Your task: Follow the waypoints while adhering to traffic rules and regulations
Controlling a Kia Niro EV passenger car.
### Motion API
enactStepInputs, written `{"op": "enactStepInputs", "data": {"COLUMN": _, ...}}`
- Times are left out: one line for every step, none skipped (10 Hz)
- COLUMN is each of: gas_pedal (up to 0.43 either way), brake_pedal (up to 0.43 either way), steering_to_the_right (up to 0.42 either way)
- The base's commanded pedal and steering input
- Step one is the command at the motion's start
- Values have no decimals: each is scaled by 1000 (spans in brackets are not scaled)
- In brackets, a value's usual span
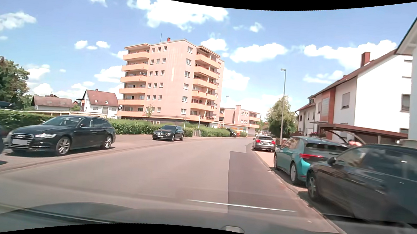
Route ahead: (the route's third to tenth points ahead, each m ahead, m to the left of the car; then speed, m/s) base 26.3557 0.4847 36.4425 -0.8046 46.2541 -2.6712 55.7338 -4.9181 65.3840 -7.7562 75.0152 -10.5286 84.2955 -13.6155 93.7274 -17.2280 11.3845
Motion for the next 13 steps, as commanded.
{"op": "enactStepInputs", "data": {"gas_pedal": 0, "brake_pedal": 0, "steering_to_the_right": 18}}
{"op": "enactStepInputs", "data": {"gas_pedal": 0, "brake_pedal": 0, "steering_to_the_right": 17}}
{"op": "enactStepInputs", "data": {"gas_pedal": 0, "brake_pedal": 0, "steering_to_the_right": 17}}
{"op": "enactStepInputs", "data": {"gas_pedal": 0, "brake_pedal": 0, "steering_to_the_right": 17}}
{"op": "enactStepInputs", "data": {"gas_pedal": 0, "brake_pedal": 0, "steering_to_the_right": 17}}
{"op": "enactStepInputs", "data": {"gas_pedal": 0, "brake_pedal": 0, "steering_to_the_right": 18}}
{"op": "enactStepInputs", "data": {"gas_pedal": 0, "brake_pedal": 0, "steering_to_the_right": 18}}
{"op": "enactStepInputs", "data": {"gas_pedal": 0, "brake_pedal": 0, "steering_to_the_right": 18}}
{"op": "enactStepInputs", "data": {"gas_pedal": 0, "brake_pedal": 0, "steering_to_the_right": 18}}
{"op": "enactStepInputs", "data": {"gas_pedal": 0, "brake_pedal": 0, "steering_to_the_right": 18}}
{"op": "enactStepInputs", "data": {"gas_pedal": 0, "brake_pedal": 0, "steering_to_the_right": 17}}
{"op": "enactStepInputs", "data": {"gas_pedal": 0, "brake_pedal": 0, "steering_to_the_right": 17}}
{"op": "enactStepInputs", "data": {"gas_pedal": 0, "brake_pedal": 0, "steering_to_the_right": 17}}
